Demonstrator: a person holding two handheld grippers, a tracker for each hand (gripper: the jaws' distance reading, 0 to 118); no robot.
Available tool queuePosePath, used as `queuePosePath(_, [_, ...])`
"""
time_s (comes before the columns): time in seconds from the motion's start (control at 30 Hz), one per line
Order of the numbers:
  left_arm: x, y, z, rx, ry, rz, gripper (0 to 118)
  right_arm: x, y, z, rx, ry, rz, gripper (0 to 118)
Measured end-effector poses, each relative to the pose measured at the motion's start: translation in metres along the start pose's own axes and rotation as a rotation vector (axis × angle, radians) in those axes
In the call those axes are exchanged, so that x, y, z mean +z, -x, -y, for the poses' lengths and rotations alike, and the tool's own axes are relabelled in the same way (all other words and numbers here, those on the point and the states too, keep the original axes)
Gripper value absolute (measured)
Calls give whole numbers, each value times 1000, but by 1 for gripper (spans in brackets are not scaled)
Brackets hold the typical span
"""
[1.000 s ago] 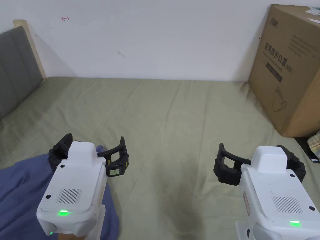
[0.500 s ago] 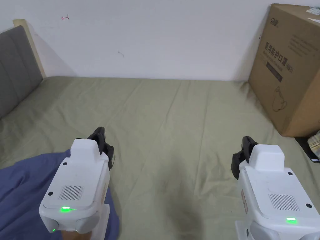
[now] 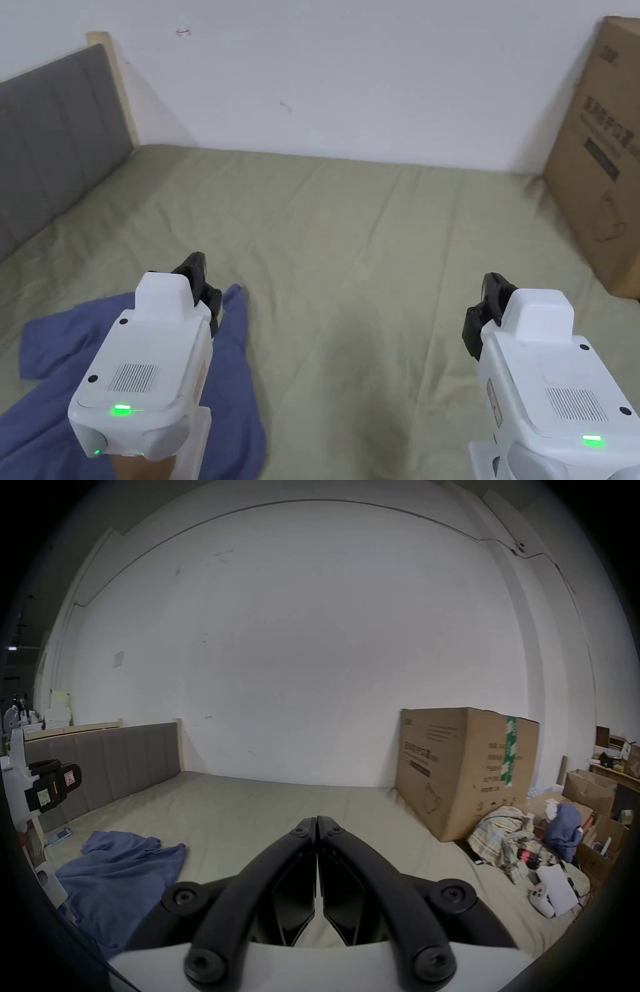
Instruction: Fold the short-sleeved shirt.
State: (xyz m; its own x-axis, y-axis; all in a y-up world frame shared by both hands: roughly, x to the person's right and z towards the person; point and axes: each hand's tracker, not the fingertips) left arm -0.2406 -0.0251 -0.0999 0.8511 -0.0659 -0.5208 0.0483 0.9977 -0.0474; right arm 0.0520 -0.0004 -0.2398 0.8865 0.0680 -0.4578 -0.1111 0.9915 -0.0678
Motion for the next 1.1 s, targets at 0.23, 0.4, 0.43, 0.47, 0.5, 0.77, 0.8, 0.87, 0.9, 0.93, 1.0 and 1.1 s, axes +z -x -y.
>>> queuePosePath(0.23, [29,77,4,-10,15,-204,0,-20,68,-9,10,-17,-188,0])
queuePosePath(0.4, [58,134,10,-20,50,-321,0,-25,126,-13,8,-27,-317,0])
queuePosePath(0.43, [64,143,11,-22,56,-343,0,-25,137,-14,8,-27,-337,0])
queuePosePath(0.47, [70,153,12,-16,63,-355,0,-25,148,-14,6,-29,-356,0])
queuePosePath(0.5, [76,163,13,-8,70,-376,0,-24,159,-14,6,-30,-377,0])
queuePosePath(0.77, [106,210,22,-14,109,-464,0,-16,211,-13,8,-24,-478,0])
queuePosePath(0.8, [107,213,23,-10,112,-469,0,-16,213,-13,12,-21,-485,0])
queuePosePath(0.87, [105,217,24,-9,123,-470,0,-17,216,-13,13,-20,-491,0])
queuePosePath(0.9, [102,218,25,-8,129,-465,0,-18,215,-13,15,-19,-491,0])
queuePosePath(0.93, [99,219,25,-5,138,-456,0,-18,215,-13,17,-20,-490,0])
queuePosePath(1.0, [89,221,27,12,168,-424,0,-22,212,-14,20,-22,-482,0])
queuePosePath(1.1, [67,220,31,57,226,-363,0,-30,205,-15,15,-21,-461,0])
